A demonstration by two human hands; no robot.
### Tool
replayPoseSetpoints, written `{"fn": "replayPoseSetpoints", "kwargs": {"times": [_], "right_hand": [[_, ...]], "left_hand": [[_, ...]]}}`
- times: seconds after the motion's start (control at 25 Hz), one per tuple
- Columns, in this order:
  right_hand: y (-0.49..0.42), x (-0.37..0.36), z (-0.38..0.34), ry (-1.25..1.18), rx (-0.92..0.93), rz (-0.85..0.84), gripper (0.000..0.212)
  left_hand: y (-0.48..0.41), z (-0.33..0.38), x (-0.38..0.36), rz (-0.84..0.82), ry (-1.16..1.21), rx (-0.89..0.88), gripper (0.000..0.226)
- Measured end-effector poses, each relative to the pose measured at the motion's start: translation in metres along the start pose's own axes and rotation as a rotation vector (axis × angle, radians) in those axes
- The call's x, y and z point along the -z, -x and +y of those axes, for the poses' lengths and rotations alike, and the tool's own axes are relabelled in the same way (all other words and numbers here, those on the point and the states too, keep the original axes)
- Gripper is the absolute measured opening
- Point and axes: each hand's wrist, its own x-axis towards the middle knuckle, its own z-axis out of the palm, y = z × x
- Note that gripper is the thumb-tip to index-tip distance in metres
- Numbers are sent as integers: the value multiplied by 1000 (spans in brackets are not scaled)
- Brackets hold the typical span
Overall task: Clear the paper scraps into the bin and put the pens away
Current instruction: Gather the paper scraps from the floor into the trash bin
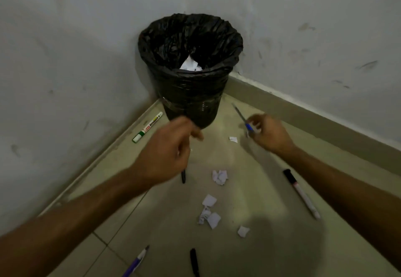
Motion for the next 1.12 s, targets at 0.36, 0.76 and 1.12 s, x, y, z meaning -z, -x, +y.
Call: {"fn": "replayPoseSetpoints", "kwargs": {"times": [0.36,0.76,1.12], "right_hand": [[-22,-70,29,371,133,-141,17],[76,-80,-8,242,430,-602,48],[167,-47,30,251,38,-569,104]], "left_hand": [[45,-23,-31,-187,9,136,33],[67,-25,-87,-712,-50,333,97],[71,-13,-115,-725,-227,287,104]]}}
